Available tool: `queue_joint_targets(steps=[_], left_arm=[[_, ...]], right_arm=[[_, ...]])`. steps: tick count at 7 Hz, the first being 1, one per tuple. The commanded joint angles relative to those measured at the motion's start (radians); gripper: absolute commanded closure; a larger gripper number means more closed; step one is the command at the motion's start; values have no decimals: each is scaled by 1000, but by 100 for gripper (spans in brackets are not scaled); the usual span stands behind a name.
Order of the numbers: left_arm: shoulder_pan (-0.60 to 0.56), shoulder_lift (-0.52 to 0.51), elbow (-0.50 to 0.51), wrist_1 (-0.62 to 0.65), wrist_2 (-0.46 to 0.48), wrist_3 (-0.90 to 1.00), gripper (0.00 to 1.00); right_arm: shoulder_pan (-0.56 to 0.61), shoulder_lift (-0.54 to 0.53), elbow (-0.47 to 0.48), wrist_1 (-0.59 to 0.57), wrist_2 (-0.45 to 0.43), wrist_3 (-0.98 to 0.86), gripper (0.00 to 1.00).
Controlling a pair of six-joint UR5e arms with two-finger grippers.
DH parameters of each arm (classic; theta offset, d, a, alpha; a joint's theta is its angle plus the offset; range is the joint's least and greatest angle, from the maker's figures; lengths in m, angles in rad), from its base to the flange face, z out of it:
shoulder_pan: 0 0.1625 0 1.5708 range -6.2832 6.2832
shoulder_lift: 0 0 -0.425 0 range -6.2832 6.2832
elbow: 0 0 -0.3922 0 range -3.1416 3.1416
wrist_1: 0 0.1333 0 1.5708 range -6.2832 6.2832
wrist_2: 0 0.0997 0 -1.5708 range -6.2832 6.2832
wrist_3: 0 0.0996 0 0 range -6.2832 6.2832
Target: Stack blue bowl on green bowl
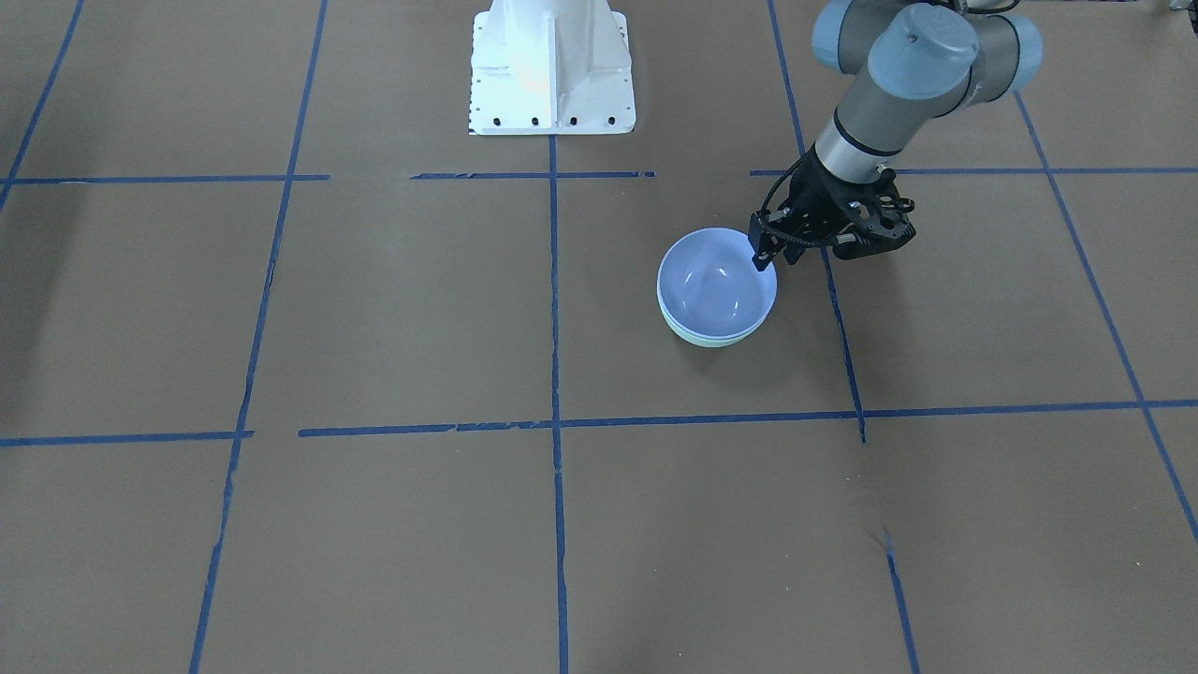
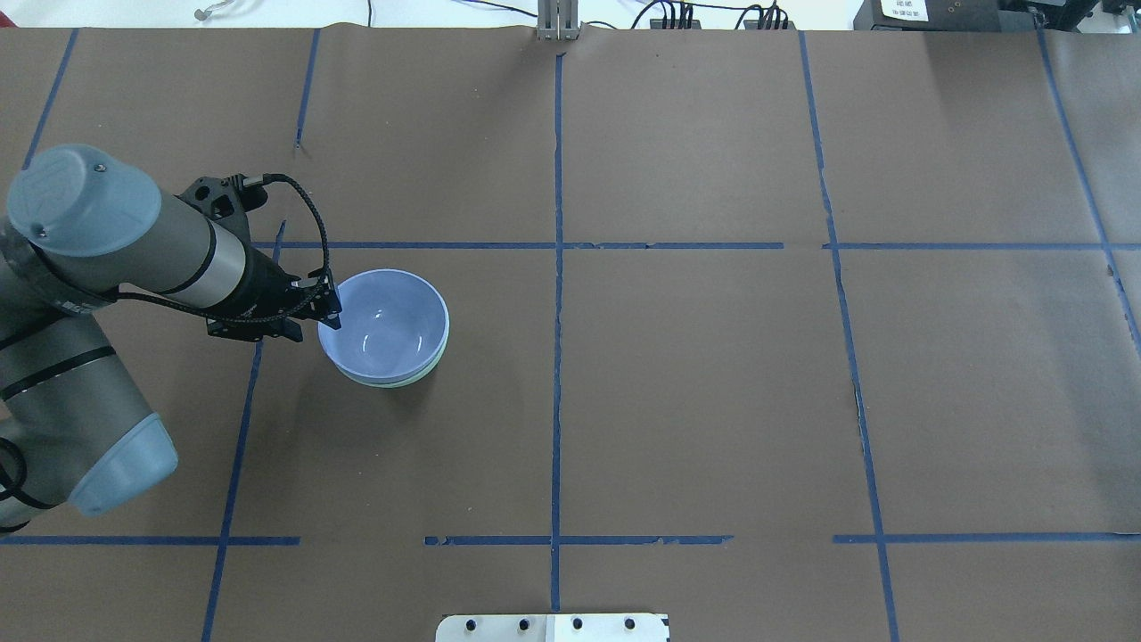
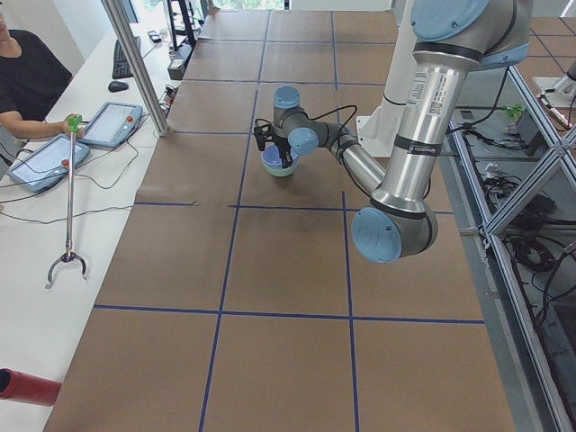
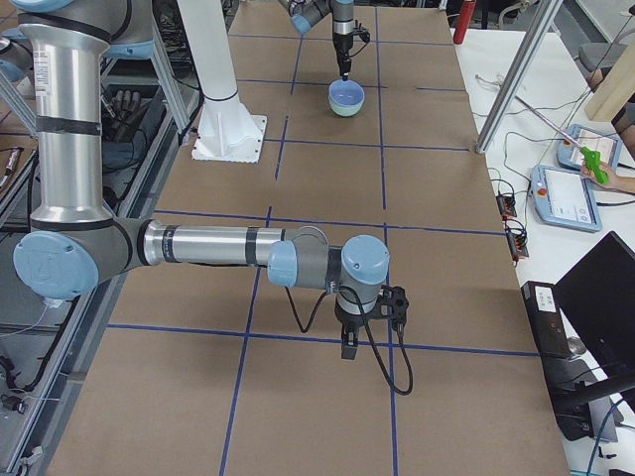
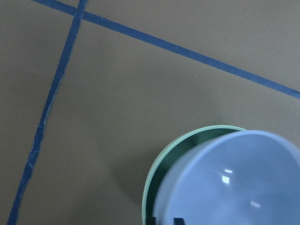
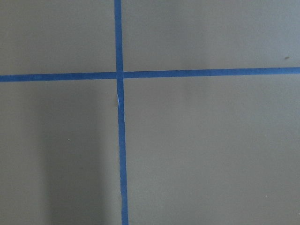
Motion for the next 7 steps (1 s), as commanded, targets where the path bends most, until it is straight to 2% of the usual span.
queue_joint_targets(steps=[1, 3, 5, 7], left_arm=[[0, -2, -2, 0, 1, 4, 0], [-23, -5, -16, 12, 1, 65, 0], [-200, 10, -22, 46, -21, 426, 0], [-404, 74, -37, 164, -115, 730, 0]], right_arm=[[1, 0, 0, 0, 0, 0, 0], [1, 0, 0, 0, 0, 0, 0], [1, 0, 0, 0, 0, 0, 0], [-1, 0, 0, 0, 0, 0, 0]])
